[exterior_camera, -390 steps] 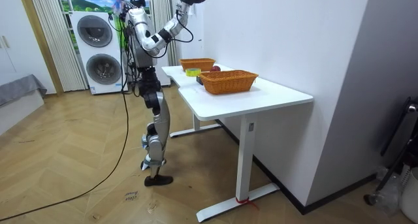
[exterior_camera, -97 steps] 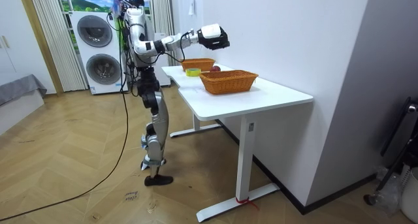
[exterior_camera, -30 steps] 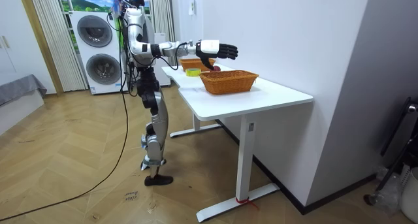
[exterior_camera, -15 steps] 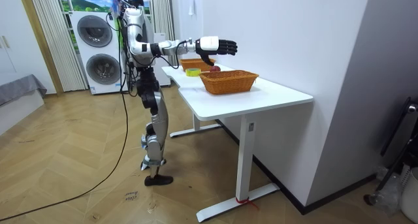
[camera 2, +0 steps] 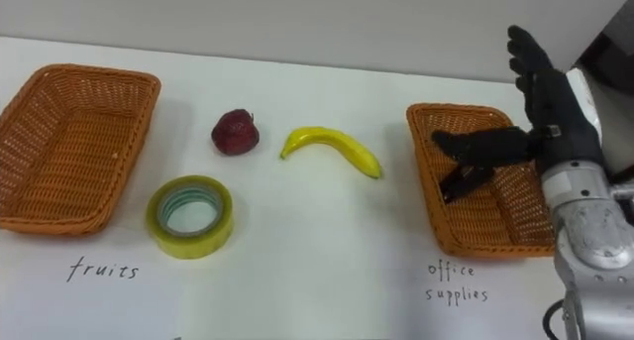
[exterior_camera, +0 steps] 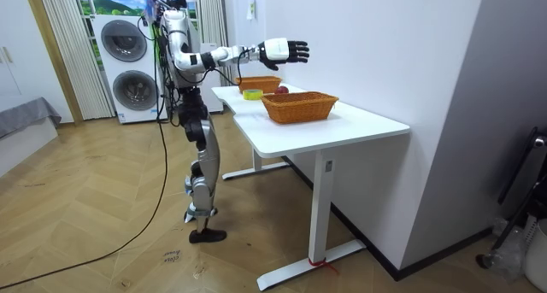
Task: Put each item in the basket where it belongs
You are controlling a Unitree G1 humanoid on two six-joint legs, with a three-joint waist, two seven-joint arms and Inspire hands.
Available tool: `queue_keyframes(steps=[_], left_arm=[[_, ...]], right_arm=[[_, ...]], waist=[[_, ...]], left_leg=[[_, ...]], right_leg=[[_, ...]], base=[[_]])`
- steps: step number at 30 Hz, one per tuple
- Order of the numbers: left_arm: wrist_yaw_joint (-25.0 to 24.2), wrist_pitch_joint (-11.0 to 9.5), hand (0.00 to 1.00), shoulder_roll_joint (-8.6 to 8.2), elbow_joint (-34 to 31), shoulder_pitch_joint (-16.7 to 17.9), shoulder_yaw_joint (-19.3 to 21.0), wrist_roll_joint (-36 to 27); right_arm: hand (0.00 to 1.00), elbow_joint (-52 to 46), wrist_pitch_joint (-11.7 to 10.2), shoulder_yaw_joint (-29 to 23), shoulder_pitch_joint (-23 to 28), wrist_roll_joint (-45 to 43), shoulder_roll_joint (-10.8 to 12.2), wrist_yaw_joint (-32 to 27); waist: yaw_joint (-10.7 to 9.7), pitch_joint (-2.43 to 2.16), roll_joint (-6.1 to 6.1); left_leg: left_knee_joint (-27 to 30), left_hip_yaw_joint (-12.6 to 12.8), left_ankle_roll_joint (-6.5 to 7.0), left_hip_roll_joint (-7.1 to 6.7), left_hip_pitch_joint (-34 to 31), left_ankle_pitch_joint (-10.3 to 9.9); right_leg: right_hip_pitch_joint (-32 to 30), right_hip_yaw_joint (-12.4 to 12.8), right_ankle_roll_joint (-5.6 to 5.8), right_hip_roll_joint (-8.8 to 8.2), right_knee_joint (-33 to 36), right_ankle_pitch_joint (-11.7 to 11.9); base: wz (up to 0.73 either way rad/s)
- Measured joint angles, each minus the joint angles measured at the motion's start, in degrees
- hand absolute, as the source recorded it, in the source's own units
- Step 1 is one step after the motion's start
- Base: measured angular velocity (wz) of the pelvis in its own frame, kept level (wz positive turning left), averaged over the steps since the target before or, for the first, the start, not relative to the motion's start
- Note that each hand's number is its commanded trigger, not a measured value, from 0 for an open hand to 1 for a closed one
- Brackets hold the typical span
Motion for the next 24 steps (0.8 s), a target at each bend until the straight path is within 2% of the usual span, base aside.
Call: queue_keyframes(steps=[5, 9, 16, 24], left_arm=[[0.0, 0.2, 0.00, 0.05, 0.0, -0.1, -1.3, 0.0], [-0.4, 1.4, 0.00, 0.03, -0.1, -0.3, -1.5, 0.1], [-1.1, 2.9, 0.00, 0.03, -0.5, -0.6, -0.9, 0.1], [-1.7, 3.9, 0.00, -0.03, -1.1, -1.3, -1.0, 0.2]], right_arm=[[0.00, 0.0, 0.0, 5.0, -2.9, 3.9, 0.0, 1.4], [0.00, 0.3, 0.4, 8.9, -5.2, 4.6, -0.1, 2.6], [0.00, 0.5, 0.8, 10.6, -9.4, 5.3, -0.1, 4.3], [0.00, 3.3, 1.6, 13.4, -11.1, 8.1, -0.1, 5.0]], waist=[[1.3, -0.09, 0.51], [3.3, -0.09, 0.56], [4.3, -0.19, 0.40], [7.0, -0.25, 0.20]], left_leg=[[0.0, -0.7, -0.01, 0.01, -0.1, 0.0], [0.0, -1.1, -0.03, 0.02, -0.1, 0.0], [0.4, -3.3, 0.05, -0.27, -0.6, 0.1], [0.9, -4.6, 0.04, -0.50, -1.0, 0.1]], right_leg=[[0.1, -0.8, 0.00, -0.01, 0.1, 0.0], [0.2, -1.3, 0.00, 0.03, 0.0, 0.0], [1.0, -3.4, 0.00, -0.14, -0.3, 0.0], [1.7, -5.0, 0.07, -0.71, -0.8, 0.0]], base=[[0.08], [0.04], [0.17], [0.08]])
